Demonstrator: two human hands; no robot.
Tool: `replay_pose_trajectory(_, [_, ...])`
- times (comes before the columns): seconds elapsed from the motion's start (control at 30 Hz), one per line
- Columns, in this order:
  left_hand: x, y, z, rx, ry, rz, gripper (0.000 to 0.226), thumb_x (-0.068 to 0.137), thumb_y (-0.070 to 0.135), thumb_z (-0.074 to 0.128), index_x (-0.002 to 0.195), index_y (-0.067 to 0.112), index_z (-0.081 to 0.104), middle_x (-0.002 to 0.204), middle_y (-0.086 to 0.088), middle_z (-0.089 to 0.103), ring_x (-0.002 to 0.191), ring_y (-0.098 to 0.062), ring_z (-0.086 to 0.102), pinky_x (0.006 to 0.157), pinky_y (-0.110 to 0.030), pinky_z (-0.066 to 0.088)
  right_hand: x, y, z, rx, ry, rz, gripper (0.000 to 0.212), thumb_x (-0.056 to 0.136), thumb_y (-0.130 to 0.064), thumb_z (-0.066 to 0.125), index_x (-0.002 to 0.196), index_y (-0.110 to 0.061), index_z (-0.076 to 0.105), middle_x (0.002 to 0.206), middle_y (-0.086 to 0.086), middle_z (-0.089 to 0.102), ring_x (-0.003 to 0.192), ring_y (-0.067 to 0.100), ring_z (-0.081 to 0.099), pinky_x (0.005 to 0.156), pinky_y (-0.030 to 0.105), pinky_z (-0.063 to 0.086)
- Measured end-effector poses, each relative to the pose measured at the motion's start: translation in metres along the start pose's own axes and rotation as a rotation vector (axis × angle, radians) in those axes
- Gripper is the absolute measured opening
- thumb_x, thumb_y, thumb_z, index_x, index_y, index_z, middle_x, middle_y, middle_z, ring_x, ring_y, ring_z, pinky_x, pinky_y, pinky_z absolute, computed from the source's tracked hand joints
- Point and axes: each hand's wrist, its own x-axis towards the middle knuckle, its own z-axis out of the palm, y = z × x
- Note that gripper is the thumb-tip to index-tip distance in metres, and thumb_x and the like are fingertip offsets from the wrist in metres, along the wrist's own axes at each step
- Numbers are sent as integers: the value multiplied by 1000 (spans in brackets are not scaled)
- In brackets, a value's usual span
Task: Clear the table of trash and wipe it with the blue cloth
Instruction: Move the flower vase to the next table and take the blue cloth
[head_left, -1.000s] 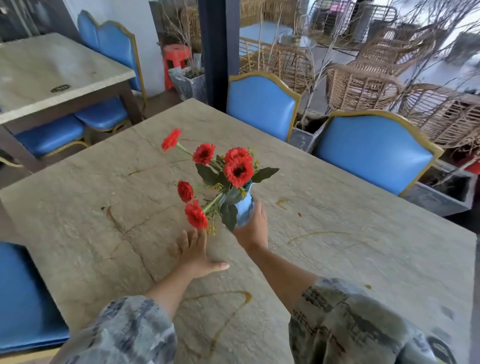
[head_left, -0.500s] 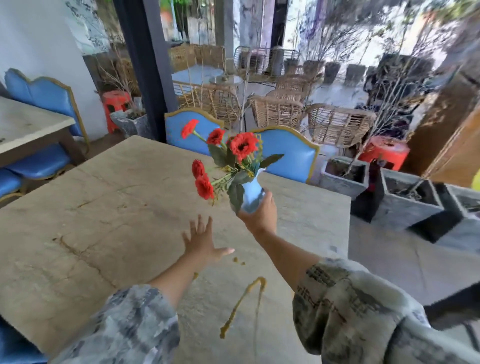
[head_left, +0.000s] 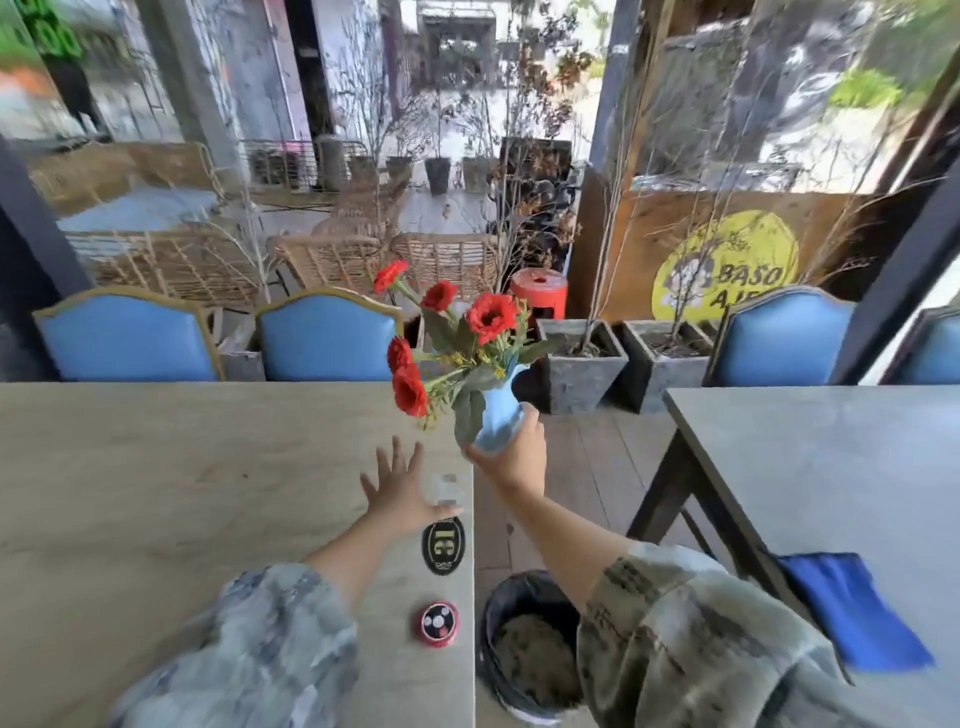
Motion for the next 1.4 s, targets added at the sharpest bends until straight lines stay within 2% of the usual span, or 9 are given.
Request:
replay_pose_trajectory(0.13, [11, 72, 18, 17, -33, 84, 121, 69, 73, 63, 151, 25, -11, 155, -8, -29, 144, -33, -22, 113, -59, -4, 17, 47, -60, 20, 77, 63, 98, 58, -36, 87, 135, -13, 32, 121, 10, 49, 114, 25, 47, 95, 34, 43])
replay_pose_trajectory(0.37, [28, 201, 67, 22, 4, 182, 118, 70, 73, 62, 152, 23, -7, 156, -10, -25, 144, -32, -19, 116, -59, 2, 61, 136, -175, 1, 157, 154, 93, 57, -36, 88, 130, -14, 35, 120, 8, 50, 113, 23, 48, 96, 35, 44])
replay_pose_trajectory(0.5, [37, 271, 105, 17, -9, 215, 117, 71, 74, 59, 152, 24, -9, 156, -9, -26, 144, -33, -21, 115, -59, -6, 88, 194, -233, -7, 188, 192, 90, 59, -35, 85, 130, -14, 35, 117, 7, 50, 110, 23, 48, 95, 33, 44])
replay_pose_trajectory(0.6, [45, 319, 132, 4, -41, 232, 115, 73, 72, 59, 152, 23, -8, 157, -7, -24, 145, -31, -18, 114, -59, -5, 105, 236, -271, -21, 217, 218, 85, 59, -29, 85, 127, -11, 38, 113, 8, 50, 106, 23, 49, 89, 32, 45])
replay_pose_trajectory(0.73, [54, 370, 168, 1, -87, 216, 114, 72, 73, 59, 152, 23, -5, 158, -7, -19, 146, -31, -15, 114, -61, -3, 123, 292, -307, -60, 235, 269, 89, 54, -31, 88, 126, -9, 39, 114, 9, 51, 106, 25, 49, 91, 36, 45])
replay_pose_trajectory(0.93, [72, 404, 207, 16, -132, 146, 111, 74, 71, 59, 152, 24, -6, 158, -7, -19, 146, -29, -16, 113, -59, -1, 150, 360, -321, -32, 201, 314, 94, 54, -26, 89, 129, -6, 37, 118, 12, 47, 112, 29, 46, 96, 40, 42])
replay_pose_trajectory(1.13, [101, 412, 227, 62, -147, 128, 111, 74, 72, 58, 152, 25, -6, 159, -6, -18, 146, -29, -17, 113, -59, -3, 177, 396, -311, -7, 160, 350, 95, 55, -24, 90, 130, -6, 35, 119, 12, 46, 113, 30, 45, 99, 43, 41])
replay_pose_trajectory(1.4, [132, 417, 244, 67, -137, 120, 110, 74, 70, 60, 152, 24, -4, 159, -6, -17, 146, -28, -16, 113, -58, -4, 192, 420, -299, 27, 128, 318, 91, 58, -6, 80, 134, -5, 31, 125, 12, 40, 120, 29, 40, 103, 34, 36])
